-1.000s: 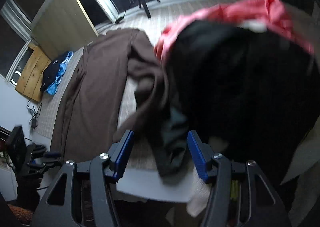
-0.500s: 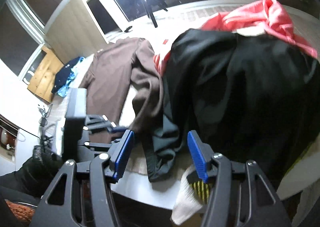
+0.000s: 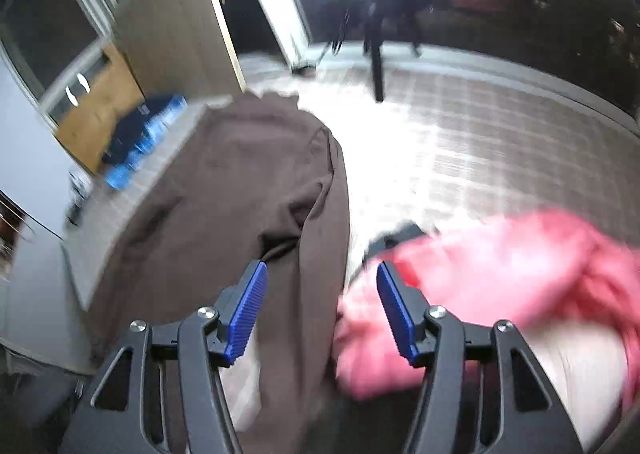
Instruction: Fold clothes
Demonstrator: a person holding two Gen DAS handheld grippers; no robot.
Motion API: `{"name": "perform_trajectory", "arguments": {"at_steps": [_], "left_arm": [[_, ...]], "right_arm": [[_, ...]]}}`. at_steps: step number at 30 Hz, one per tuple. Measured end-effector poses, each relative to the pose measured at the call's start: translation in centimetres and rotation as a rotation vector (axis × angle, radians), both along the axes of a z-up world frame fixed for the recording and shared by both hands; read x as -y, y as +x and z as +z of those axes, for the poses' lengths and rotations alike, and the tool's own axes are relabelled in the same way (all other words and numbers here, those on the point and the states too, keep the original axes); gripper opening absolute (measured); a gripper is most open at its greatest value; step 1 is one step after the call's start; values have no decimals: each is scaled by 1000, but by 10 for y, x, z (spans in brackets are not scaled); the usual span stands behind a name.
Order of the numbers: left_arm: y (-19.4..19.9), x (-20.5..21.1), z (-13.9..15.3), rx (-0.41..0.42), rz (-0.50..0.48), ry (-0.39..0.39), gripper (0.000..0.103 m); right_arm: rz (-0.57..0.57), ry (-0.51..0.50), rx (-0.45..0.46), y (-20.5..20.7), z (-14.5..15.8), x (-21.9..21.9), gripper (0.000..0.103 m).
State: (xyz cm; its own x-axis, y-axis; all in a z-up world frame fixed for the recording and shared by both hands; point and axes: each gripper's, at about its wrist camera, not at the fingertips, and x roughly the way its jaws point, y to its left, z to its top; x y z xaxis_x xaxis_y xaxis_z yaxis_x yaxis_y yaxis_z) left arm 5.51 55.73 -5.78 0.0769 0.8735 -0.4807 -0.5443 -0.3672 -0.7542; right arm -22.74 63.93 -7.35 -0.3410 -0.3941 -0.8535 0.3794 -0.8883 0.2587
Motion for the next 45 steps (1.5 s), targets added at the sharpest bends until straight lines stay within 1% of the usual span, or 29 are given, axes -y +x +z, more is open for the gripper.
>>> {"name": "perform_trajectory", "arguments": {"at_steps": [3, 5, 7, 8, 9, 10, 11, 14, 15, 16, 17, 18, 19, 20, 23, 24, 25, 27, 29, 31, 32, 33, 35, 37, 41, 42, 43, 44, 45], "left_arm": [[4, 0, -1, -10, 9, -1, 16], [7, 0, -2, -16, 15, -2, 16], [10, 1, -2, -24, 21, -5, 16], [11, 3, 0, -47, 25, -41, 16], [11, 4, -1, -58, 29, -68, 16], [10, 10, -2, -58, 42, -94, 16], [9, 16, -4, -58, 56, -118, 16], [3, 34, -13, -35, 100, -152, 19], [1, 41, -16, -28, 116, -168, 19], [-2, 47, -20, -22, 129, -196, 19], [-6, 50, -22, -19, 137, -217, 19], [-13, 54, -23, -22, 142, -238, 19], [-20, 58, -24, -25, 147, -258, 19], [-23, 60, -23, -37, 149, -277, 19], [-49, 77, -9, -99, 163, -354, 22], [-53, 88, -8, -118, 166, -377, 22], [-63, 96, -7, -140, 170, -413, 23], [-80, 107, -7, -180, 176, -482, 23], [-100, 115, -12, -206, 170, -552, 22], [-116, 117, -18, -229, 132, -598, 23], [-123, 117, -21, -240, 108, -618, 25], [-127, 115, -23, -249, 81, -625, 27], [-136, 108, -34, -236, 26, -620, 28], [-143, 100, -44, -226, -28, -616, 28], [-148, 88, -54, -219, -104, -600, 28], [-149, 86, -55, -220, -121, -596, 28], [-150, 84, -53, -235, -131, -595, 28], [-151, 83, -50, -252, -141, -593, 28], [-156, 82, -45, -283, -144, -589, 28]], "right_arm": [[5, 115, 100, -36, -37, 22, 58], [17, 209, 139, -51, -59, 32, 58], [36, 235, 176, -56, -73, 33, 57], [50, 240, 186, -55, -76, 34, 56], [66, 243, 177, -54, -76, 34, 40], [83, 239, 156, -52, -73, 34, 0], [83, 236, 137, -53, -68, 31, 4], [-29, 249, 19, -62, -38, 12, 3], [-54, 236, -15, -63, -28, 6, 7], [-56, 213, -21, -62, -19, 2, 21], [-51, 205, -21, -54, -12, -1, 31], [-50, 208, -31, -42, -5, -4, 53], [-48, 211, -41, -30, 2, -8, 61], [-52, 196, -45, -17, 8, -14, 61], [-79, 95, -36, 30, 19, -40, 61], [-86, 56, -21, 49, 19, -50, 61], [-99, 30, -10, 77, 16, -62, 61], [-134, 15, -11, 122, 11, -75, 61], [-183, -1, -11, 166, 8, -83, 61], [-281, -30, 11, 208, 4, -91, 61], [-327, -52, 27, 223, 1, -94, 61], [-365, -79, 43, 234, -4, -97, 61], [-449, -127, 87, 252, -20, -100, 61], [-514, -122, 126, 259, -39, -99, 61], [-528, -147, 163, 249, -64, -85, 61], [-514, -136, 173, 247, -66, -78, 56], [-499, -126, 183, 245, -68, -72, 30], [-487, -107, 180, 244, -66, -68, 14], [-476, -79, 167, 244, -59, -65, 7]]}}
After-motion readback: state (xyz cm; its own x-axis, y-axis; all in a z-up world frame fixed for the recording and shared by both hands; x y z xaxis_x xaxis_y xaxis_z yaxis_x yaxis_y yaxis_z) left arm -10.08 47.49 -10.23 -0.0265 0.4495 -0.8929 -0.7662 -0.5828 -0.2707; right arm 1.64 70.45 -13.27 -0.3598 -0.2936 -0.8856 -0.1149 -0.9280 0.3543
